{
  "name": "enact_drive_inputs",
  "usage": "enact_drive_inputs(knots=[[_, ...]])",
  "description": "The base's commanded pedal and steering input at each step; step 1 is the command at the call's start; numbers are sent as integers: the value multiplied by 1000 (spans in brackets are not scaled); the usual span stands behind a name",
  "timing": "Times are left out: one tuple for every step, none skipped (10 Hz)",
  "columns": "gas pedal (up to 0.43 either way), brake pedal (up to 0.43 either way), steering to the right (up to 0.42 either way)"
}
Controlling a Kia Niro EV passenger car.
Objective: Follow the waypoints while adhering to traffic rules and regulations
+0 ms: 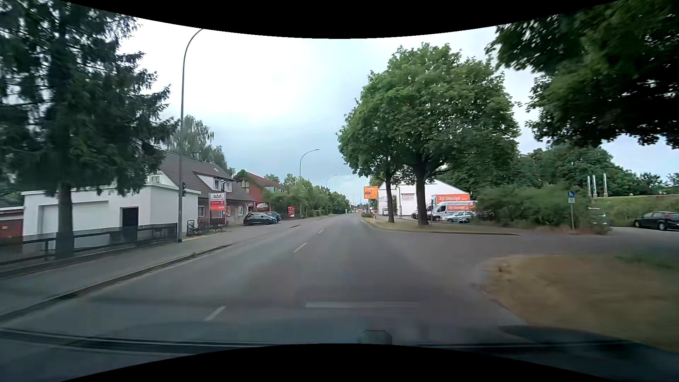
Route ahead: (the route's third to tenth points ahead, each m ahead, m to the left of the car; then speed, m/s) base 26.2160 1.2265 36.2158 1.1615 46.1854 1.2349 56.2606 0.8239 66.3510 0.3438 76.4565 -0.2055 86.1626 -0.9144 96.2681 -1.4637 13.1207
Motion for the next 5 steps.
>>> enact_drive_inputs(knots=[[150,0,-1],[150,0,-1],[150,0,-2],[157,0,-1],[157,0,-1]])
